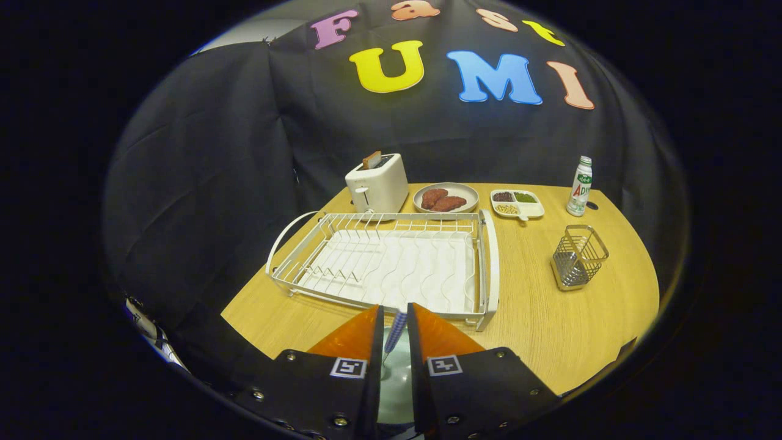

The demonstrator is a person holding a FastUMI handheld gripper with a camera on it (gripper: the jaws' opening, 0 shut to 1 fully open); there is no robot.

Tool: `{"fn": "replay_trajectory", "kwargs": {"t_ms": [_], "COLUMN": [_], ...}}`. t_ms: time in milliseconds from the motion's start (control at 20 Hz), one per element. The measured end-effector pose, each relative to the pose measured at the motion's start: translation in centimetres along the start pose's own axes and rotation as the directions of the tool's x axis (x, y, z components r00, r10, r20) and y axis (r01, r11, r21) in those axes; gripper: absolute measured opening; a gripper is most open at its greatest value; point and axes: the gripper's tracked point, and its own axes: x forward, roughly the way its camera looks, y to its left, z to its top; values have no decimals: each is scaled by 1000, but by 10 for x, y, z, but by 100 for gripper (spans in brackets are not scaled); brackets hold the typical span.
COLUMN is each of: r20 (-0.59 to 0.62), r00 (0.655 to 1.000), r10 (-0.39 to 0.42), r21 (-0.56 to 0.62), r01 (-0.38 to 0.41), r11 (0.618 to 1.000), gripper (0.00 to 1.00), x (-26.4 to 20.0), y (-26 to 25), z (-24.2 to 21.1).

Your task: Take the plate from the dish rack, then take the spoon from the basket and place it into the plate.

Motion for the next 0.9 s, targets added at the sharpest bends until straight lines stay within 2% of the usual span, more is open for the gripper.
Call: {"fn": "replay_trajectory", "kwargs": {"t_ms": [350,900], "r20": [46,171], "r00": [999,979], "r10": [1,-107], "r21": [-28,37], "r01": [1,102], "r11": [1000,994], "gripper": [22,22], "x": [-8,-33], "y": [-26,-114], "z": [26,82]}}
